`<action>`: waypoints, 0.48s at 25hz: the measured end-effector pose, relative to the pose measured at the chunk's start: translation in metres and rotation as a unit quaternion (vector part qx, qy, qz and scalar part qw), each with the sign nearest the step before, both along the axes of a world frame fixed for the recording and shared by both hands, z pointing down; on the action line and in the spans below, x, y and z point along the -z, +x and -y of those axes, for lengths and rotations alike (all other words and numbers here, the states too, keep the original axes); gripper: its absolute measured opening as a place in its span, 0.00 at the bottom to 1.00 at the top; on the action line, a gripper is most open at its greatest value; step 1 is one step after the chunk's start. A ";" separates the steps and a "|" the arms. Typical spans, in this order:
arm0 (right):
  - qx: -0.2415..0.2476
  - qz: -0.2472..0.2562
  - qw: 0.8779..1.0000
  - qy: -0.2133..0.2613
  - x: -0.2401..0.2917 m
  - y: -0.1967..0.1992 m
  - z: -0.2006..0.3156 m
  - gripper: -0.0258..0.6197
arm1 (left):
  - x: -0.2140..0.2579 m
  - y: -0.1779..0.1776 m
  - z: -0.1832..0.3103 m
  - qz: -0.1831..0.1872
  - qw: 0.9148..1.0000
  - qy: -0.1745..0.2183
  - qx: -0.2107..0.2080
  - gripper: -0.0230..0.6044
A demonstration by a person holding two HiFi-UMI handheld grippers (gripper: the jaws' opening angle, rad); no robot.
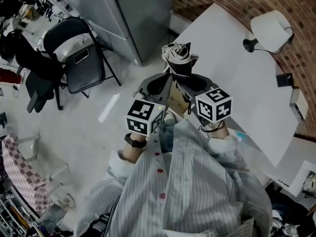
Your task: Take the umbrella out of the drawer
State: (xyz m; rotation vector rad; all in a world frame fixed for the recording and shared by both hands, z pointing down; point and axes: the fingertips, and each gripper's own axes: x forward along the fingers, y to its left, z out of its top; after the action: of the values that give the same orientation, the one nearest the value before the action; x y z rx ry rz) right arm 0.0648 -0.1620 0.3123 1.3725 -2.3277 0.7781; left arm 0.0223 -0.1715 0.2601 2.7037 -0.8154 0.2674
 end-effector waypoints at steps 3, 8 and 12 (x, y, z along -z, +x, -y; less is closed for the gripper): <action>-0.010 0.012 1.000 0.027 0.026 0.002 -0.010 0.32 | 0.021 0.004 -0.006 -0.010 1.000 0.017 -0.016 0.05; -0.035 0.010 0.997 0.062 0.053 0.010 -0.024 0.32 | 0.044 0.008 -0.017 -0.030 0.998 0.044 -0.030 0.05; -0.053 0.017 0.996 0.074 0.065 0.019 -0.038 0.32 | 0.046 0.010 -0.028 -0.032 0.997 0.047 -0.044 0.05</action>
State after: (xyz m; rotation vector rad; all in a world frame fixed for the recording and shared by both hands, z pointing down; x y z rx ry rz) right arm 0.0837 -0.1242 0.2469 1.5674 -2.3969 0.6755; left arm 0.0325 -0.1440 0.2137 2.8238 -0.7093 0.1645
